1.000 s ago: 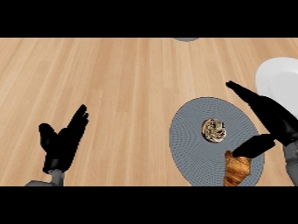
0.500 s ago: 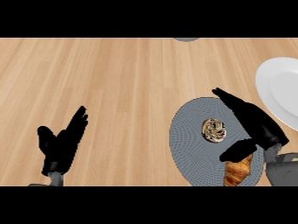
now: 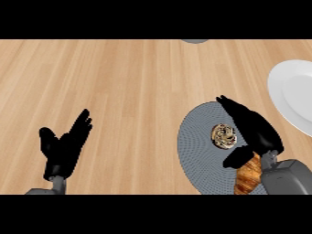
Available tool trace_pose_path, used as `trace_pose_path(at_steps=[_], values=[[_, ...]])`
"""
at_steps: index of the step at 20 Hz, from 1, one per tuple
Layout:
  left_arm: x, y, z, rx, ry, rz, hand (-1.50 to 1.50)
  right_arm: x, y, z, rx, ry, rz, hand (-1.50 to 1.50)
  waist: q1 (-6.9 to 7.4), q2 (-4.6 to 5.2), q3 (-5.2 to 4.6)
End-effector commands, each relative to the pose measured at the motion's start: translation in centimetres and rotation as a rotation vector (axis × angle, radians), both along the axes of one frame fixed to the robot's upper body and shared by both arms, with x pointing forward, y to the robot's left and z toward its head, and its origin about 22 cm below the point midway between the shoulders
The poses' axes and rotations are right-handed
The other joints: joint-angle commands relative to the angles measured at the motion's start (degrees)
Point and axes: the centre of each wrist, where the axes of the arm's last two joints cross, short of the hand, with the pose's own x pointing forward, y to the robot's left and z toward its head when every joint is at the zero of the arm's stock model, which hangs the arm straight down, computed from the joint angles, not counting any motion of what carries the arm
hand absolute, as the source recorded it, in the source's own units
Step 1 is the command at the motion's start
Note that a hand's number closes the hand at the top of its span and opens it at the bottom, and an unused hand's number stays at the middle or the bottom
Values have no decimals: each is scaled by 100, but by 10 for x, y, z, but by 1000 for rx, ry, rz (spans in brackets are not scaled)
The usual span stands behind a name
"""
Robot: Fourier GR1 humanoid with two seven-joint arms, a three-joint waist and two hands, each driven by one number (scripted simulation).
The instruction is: Pick the cupcake from the placemat and place it in the plate
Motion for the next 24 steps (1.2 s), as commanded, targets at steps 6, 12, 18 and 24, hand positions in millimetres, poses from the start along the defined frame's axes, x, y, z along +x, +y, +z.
trace_pose_path(at_steps=[6,12,18,24], values=[[-8,12,-6,8,43,9,0,6,17,-24,-28,51,25,-150,-1,26,-32],[-13,6,-11,-7,55,-12,0,0,11,-51,-129,29,131,150,-3,27,-31],[2,-7,-14,-2,35,-12,0,13,-1,-33,-149,-18,135,150,-18,28,-32],[-6,6,-2,-4,44,0,0,9,0,-25,13,-304,100,150,-57,12,-27]])
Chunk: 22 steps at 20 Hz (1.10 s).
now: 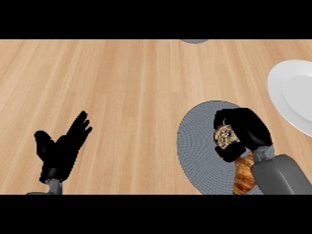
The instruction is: Pick the cupcake from the placemat and place it in the plate
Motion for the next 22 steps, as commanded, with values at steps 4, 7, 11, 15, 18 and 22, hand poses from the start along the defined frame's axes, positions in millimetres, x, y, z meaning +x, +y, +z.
trace_pose_path(at_steps=[4,7,11,15,18,22], values=[[-5,-4,11,2,54,24,0,-48,39,6,165,-211,-165,150,-76,-7,-25],[4,-8,-7,-2,53,37,0,-68,55,22,192,-313,-257,150,-149,2,-32],[-8,-4,-9,-1,54,9,0,-89,49,42,238,-472,-356,150,-108,4,-29],[2,0,8,-10,45,19,0,-98,45,45,328,-542,-491,150,-71,17,-23],[2,2,4,8,48,10,0,-87,23,79,442,-589,-573,150,-39,26,-25],[5,16,-1,10,42,-7,0,-81,-29,61,519,-619,-678,150,-36,44,-18]])
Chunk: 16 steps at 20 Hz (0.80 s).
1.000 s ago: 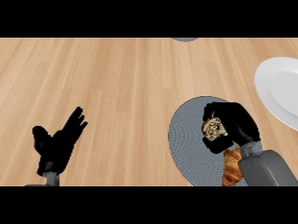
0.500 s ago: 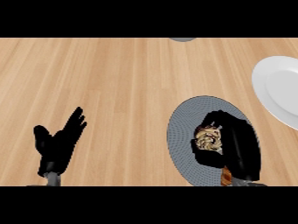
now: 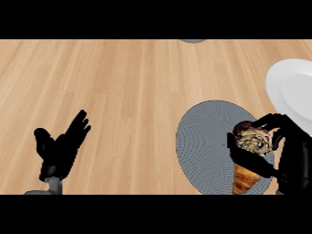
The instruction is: Pick the cupcake from the placemat and place it in the plate
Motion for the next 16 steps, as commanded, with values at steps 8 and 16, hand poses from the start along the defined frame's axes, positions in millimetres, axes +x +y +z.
trace_pose_path(at_steps=[8,16], values=[[-4,8,-2,-3,40,-13,0,44,-125,-9,83,-140,-201,150,78,39,-19],[0,1,1,2,31,-27,0,92,-211,-19,77,-199,-323,150,166,67,-12]])
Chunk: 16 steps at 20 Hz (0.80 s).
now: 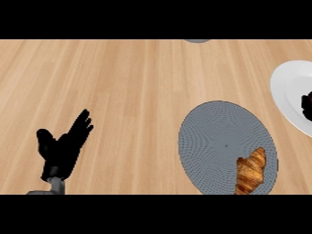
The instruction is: Pick the cupcake from the placemat and place it in the plate
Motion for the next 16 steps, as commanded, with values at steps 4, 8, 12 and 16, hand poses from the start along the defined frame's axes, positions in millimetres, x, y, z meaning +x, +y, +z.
trace_pose_path(at_steps=[4,8,12,16], values=[[9,-16,-6,0,57,-16,0,39,-61,-8,8,-17,-34,150,68,50,-12],[2,-4,-9,19,43,-23,0,44,-89,-4,5,-15,-51,150,140,72,-8],[7,-18,0,7,33,-35,0,32,-113,-8,72,163,-128,150,249,121,-4],[16,-17,6,17,18,-42,0,27,-119,-16,17,397,-49,-150,346,164,5]])
